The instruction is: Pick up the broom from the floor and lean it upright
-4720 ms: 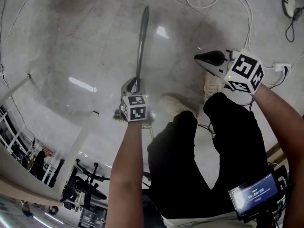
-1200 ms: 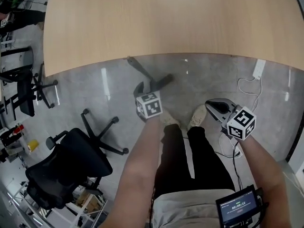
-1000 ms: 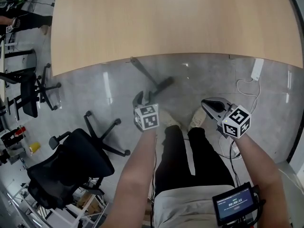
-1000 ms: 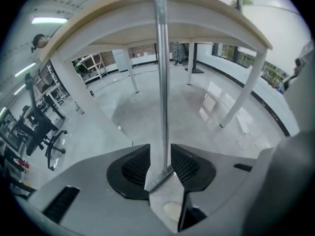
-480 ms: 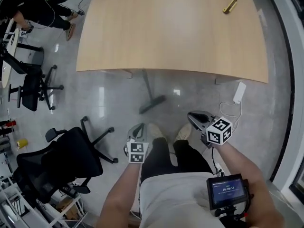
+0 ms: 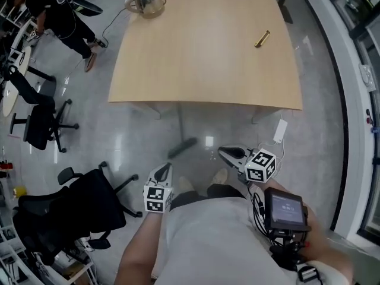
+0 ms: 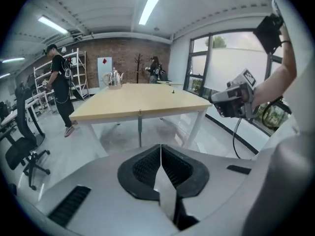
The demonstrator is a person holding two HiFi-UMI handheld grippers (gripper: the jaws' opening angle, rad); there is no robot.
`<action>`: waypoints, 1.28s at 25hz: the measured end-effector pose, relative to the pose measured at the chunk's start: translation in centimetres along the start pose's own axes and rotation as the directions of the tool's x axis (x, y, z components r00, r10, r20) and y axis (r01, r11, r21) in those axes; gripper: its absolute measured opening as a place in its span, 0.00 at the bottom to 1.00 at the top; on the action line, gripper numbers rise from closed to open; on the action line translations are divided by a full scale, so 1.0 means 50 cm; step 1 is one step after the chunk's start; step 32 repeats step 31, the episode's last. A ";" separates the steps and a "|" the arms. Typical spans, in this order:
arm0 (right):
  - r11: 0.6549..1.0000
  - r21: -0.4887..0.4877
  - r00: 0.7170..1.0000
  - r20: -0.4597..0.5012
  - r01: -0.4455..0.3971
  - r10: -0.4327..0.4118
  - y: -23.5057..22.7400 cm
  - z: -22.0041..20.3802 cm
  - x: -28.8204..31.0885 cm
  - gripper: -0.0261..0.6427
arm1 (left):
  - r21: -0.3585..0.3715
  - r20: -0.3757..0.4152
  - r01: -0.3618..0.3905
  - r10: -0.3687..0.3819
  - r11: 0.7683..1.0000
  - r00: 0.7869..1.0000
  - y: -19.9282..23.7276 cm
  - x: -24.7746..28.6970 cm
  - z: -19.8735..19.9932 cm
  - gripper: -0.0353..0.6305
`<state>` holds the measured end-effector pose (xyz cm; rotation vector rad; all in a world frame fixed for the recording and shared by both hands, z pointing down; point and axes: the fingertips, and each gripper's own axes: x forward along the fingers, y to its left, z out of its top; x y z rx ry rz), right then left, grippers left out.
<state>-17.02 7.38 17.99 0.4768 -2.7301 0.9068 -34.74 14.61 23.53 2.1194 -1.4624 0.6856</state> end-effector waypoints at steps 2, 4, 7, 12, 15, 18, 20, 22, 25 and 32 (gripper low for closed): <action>0.999 -0.040 1.000 0.015 -0.001 0.002 0.036 0.018 0.002 0.07 | -0.007 0.040 0.015 -0.015 1.000 0.999 0.009 -0.032 0.023 0.07; 0.997 -0.074 0.999 0.041 0.018 -0.015 0.057 0.038 0.004 0.07 | -0.022 0.085 0.034 -0.032 0.999 0.996 0.017 -0.056 0.045 0.07; 0.994 -0.099 0.996 0.086 0.044 -0.035 0.076 0.073 0.014 0.07 | -0.023 0.143 0.057 -0.053 0.998 0.988 0.027 -0.090 0.080 0.07; 0.989 -0.121 0.989 0.135 0.081 -0.065 0.125 0.083 0.002 0.07 | 0.008 0.198 0.110 -0.109 0.994 0.974 0.016 -0.123 0.107 0.07; 0.985 -0.144 0.985 0.156 0.096 -0.073 0.144 0.093 0.002 0.07 | 0.007 0.221 0.122 -0.120 0.993 0.968 0.025 -0.126 0.119 0.07; 0.984 -0.133 0.979 0.179 0.118 -0.094 0.161 0.098 -0.014 0.07 | 0.003 0.218 0.143 -0.141 0.990 0.966 0.015 -0.132 0.118 0.07; 0.983 -0.130 0.974 0.201 0.131 -0.103 0.177 0.094 -0.014 0.07 | 0.018 0.220 0.156 -0.156 0.988 0.963 0.011 -0.144 0.112 0.07; 0.980 -0.140 0.969 0.223 0.143 -0.110 0.196 0.094 -0.014 0.07 | 0.035 0.230 0.174 -0.178 0.984 0.957 0.004 -0.153 0.111 0.07; 0.974 -0.147 0.961 0.244 0.172 -0.132 0.216 0.091 -0.020 0.07 | 0.060 0.241 0.217 -0.225 0.974 0.944 -0.012 -0.164 0.121 0.07; 0.966 -0.110 0.944 0.263 0.234 -0.199 0.239 0.065 0.000 0.07 | 0.090 0.237 0.286 -0.300 0.954 0.924 0.002 -0.185 0.116 0.07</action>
